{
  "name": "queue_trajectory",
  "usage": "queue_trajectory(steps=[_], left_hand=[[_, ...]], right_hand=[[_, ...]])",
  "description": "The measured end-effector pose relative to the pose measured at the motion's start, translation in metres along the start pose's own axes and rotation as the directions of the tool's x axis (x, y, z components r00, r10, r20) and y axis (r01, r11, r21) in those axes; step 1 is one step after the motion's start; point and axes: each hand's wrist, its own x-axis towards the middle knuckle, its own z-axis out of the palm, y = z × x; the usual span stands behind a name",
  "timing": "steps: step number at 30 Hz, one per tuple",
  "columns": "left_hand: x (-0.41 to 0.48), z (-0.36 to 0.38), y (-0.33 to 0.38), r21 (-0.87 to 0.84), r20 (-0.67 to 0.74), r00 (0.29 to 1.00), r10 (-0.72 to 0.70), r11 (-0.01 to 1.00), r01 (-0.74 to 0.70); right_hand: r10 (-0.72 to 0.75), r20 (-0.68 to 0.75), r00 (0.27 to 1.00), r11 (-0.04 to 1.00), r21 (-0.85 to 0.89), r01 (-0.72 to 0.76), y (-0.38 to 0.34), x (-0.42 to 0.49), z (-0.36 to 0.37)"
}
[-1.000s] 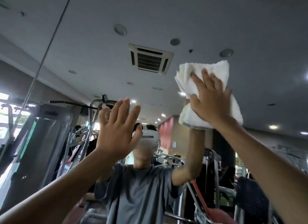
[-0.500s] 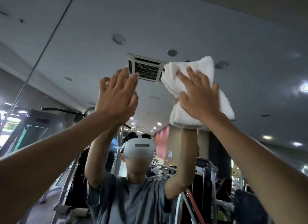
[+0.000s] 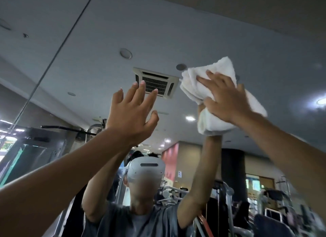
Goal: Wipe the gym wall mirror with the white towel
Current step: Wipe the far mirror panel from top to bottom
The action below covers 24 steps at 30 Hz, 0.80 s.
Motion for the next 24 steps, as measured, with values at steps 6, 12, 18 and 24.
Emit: queue_trajectory(steps=[6, 12, 18, 24], left_hand=[[0.007, -0.006, -0.021, 0.014, -0.067, 0.988, 0.136, 0.991, -0.136], [0.003, 0.003, -0.025, -0.07, -0.006, 1.0, -0.015, 0.997, 0.015], [0.003, 0.005, -0.027, -0.076, 0.008, 0.999, -0.031, 0.997, 0.031], [0.003, 0.006, -0.027, -0.083, 0.011, 0.999, -0.034, 0.996, 0.035]], right_hand=[[-0.342, 0.015, 0.939, 0.938, 0.055, 0.341, -0.045, -0.031, 0.013], [-0.114, -0.082, 0.99, 0.991, 0.06, 0.12, 0.026, 0.018, 0.003], [0.271, -0.108, 0.957, 0.957, 0.14, -0.255, -0.065, 0.078, -0.002], [-0.42, -0.006, 0.907, 0.898, 0.138, 0.417, -0.036, 0.041, -0.006]])
